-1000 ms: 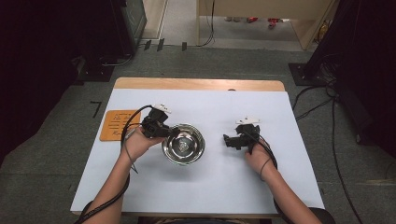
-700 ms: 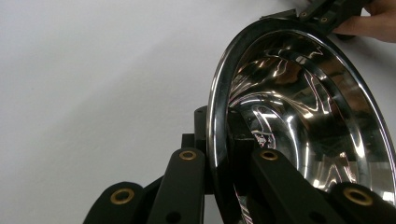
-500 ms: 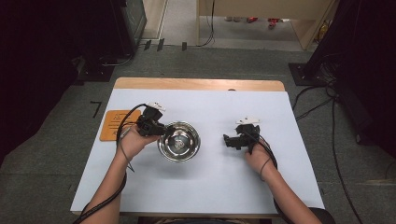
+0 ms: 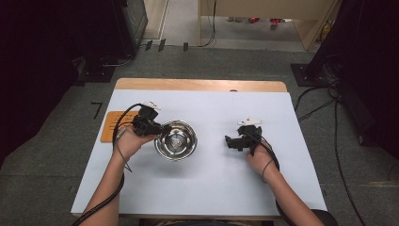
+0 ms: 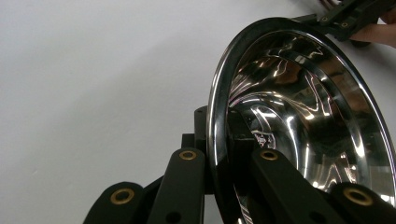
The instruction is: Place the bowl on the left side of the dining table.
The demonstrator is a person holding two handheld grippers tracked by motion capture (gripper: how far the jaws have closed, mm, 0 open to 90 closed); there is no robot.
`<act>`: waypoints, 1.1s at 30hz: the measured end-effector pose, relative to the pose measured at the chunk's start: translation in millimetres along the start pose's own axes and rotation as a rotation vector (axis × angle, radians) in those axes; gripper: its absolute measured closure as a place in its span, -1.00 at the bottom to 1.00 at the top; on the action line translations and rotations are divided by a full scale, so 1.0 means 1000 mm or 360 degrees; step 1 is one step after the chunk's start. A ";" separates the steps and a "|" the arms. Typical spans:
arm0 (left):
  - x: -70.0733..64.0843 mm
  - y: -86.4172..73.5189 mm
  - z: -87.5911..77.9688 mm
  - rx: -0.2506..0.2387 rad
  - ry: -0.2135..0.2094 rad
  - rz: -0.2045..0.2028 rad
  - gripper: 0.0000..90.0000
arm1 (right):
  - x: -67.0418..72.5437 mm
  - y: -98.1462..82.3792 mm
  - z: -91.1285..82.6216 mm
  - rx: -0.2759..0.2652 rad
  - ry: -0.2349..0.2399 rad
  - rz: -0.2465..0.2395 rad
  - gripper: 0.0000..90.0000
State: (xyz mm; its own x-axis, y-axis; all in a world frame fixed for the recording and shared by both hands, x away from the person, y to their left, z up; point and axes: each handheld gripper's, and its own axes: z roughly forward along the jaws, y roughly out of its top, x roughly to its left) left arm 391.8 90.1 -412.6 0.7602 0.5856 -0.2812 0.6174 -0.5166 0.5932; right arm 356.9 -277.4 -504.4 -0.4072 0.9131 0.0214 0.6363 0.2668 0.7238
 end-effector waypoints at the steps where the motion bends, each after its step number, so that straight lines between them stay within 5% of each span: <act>1: 0.001 0.000 -0.001 -0.0002 0.0002 -0.0001 0.95 | 0.000 0.000 0.000 0.0000 0.0000 -0.0001 -0.89; 33: 0.033 -0.016 -0.022 -0.0056 0.0070 -0.0153 0.95 | 0.000 0.000 0.000 0.0001 0.0000 -0.0001 -0.89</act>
State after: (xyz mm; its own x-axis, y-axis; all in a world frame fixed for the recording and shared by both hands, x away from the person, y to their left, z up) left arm 402.9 131.2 -414.7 0.6879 0.6585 -0.3051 0.6788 -0.4350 0.5916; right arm 356.9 -277.4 -504.4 -0.4073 0.9131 0.0210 0.6365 0.2673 0.7235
